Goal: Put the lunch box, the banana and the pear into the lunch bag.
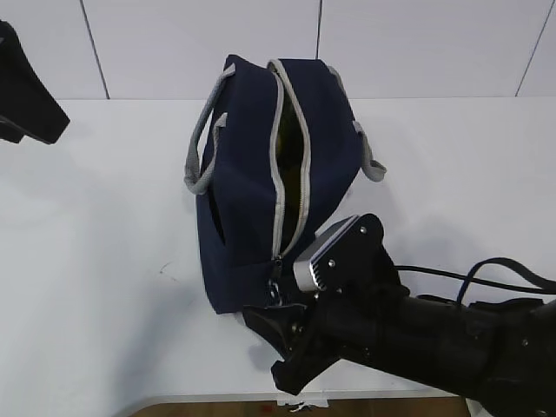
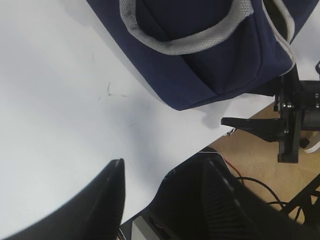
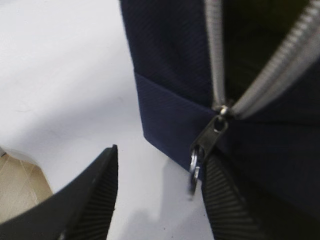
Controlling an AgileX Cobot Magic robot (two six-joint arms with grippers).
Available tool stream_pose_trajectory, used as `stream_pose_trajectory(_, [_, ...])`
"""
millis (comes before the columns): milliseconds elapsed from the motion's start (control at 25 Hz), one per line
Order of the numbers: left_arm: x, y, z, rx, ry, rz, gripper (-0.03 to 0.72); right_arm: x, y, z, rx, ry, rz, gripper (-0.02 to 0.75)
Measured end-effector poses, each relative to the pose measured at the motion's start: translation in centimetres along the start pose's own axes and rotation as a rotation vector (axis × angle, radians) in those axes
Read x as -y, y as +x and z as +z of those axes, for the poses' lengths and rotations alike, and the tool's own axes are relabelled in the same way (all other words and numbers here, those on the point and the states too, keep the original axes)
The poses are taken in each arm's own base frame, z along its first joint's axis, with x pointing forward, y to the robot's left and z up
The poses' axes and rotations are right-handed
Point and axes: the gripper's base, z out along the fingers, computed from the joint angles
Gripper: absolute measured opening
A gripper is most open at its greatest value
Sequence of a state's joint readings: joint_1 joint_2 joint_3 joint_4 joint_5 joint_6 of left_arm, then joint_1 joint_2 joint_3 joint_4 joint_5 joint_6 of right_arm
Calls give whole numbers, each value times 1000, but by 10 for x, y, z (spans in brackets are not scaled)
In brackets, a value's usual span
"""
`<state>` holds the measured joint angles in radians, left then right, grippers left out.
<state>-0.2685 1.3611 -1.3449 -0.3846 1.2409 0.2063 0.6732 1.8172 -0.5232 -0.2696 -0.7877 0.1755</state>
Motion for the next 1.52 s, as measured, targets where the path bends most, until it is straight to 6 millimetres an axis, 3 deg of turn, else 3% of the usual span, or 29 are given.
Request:
stream_pose_trajectory(400, [0,0,0,0,0,0,379,2,1,0,-13,24,43,410])
stream_pose_trajectory(720, [0,0,0,0,0,0,349,3,2,0,-18,29,51,202])
stream_pose_trajectory(1520, [0,0,0,0,0,0,340,6,4,0,-42,72,111,46])
